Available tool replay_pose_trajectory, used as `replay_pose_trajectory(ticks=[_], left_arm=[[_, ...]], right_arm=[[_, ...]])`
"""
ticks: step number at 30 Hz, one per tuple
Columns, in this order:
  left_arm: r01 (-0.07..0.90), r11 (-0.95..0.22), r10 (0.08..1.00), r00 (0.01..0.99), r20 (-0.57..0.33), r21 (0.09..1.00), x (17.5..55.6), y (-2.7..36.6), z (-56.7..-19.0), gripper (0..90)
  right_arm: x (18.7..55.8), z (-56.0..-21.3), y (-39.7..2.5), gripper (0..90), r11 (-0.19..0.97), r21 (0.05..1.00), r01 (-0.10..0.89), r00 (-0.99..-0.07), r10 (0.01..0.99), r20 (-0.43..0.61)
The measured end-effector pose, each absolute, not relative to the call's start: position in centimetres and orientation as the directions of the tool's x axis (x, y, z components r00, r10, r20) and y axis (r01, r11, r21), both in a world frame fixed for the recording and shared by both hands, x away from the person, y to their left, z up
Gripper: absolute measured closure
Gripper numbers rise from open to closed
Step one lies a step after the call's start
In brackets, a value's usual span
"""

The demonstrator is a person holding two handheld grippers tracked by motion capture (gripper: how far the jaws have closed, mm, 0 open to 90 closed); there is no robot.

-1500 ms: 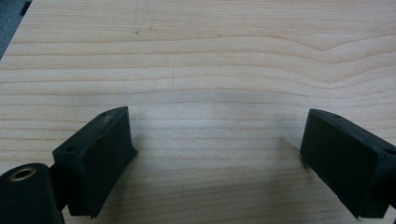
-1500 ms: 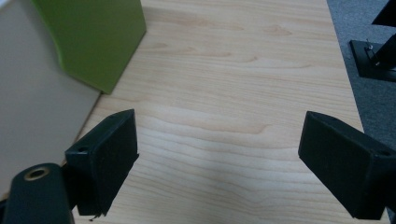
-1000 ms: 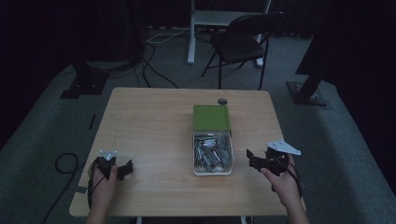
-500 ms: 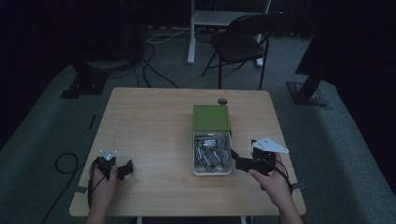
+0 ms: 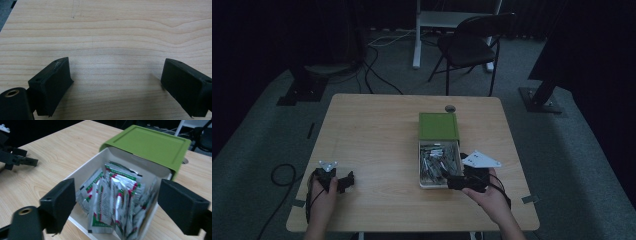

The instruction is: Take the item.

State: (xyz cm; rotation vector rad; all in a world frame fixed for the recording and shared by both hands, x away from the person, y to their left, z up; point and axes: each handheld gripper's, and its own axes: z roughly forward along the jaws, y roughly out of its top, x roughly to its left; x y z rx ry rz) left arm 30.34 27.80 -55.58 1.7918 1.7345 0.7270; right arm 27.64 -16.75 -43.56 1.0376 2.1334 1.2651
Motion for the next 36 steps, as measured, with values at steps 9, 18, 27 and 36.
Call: replay_pose_trajectory(ticks=[9, 18, 27, 36], left_arm=[[0.71, -0.028, 1.0, 0.027, 0.013, 0.704, 30.3, 27.8, -55.6, 9.9], [0.71, -0.029, 1.0, 0.027, 0.013, 0.704, 30.3, 27.8, -55.6, 9.8], [0.71, -0.028, 1.0, 0.027, 0.013, 0.704, 30.3, 27.8, -55.6, 9.9], [0.71, -0.028, 1.0, 0.027, 0.013, 0.704, 30.3, 27.8, -55.6, 9.9]], right_arm=[[27.6, -44.5, -15.2, 32.6, 0.315, 0.86, 0.401, -0.625, 0.78, 0.005], [27.8, -46.6, -14.4, 57.4, 0.416, 0.812, 0.408, -0.667, 0.744, -0.046], [28.1, -48.0, -13.6, 71.5, 0.47, 0.785, 0.403, -0.66, 0.744, -0.107], [28.3, -48.9, -13.0, 75.0, 0.487, 0.769, 0.414, -0.656, 0.746, -0.119]])
